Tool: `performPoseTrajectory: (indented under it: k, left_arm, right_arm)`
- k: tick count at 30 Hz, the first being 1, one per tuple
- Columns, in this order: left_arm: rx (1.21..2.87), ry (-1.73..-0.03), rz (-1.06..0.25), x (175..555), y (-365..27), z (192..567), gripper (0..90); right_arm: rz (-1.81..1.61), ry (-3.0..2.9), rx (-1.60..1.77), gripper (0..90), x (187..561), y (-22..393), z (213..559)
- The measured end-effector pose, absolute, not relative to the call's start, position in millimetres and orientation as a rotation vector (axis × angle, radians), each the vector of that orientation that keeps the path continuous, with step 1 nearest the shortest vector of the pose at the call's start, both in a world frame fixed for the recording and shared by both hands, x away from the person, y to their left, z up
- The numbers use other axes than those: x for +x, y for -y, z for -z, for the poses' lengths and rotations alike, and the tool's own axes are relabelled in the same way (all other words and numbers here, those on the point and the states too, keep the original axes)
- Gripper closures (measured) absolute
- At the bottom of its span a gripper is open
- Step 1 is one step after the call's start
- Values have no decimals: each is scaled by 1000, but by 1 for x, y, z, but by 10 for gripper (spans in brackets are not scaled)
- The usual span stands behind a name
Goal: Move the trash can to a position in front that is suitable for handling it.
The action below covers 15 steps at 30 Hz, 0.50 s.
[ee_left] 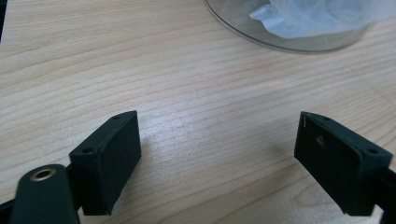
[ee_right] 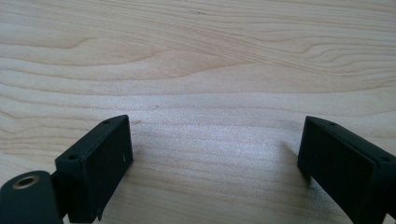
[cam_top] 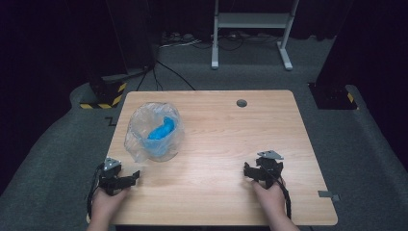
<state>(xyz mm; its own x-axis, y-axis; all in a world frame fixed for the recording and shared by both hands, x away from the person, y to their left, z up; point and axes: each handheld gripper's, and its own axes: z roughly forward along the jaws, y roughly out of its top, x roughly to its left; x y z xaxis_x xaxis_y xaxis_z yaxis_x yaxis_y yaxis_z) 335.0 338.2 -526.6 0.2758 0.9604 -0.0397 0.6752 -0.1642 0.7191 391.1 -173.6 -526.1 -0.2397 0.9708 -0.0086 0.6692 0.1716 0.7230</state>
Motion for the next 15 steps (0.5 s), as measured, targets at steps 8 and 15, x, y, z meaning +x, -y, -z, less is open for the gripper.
performPoseTrajectory:
  k: [8,15]
  left_arm:
    - [1948,-1464,-599,335,-334,527,142]
    - [1959,-1471,-565,337,-332,526,90]
  right_arm:
    - [-835,-1967,1554,96,392,173,526]
    - [-835,-1967,1553,96,392,173,526]
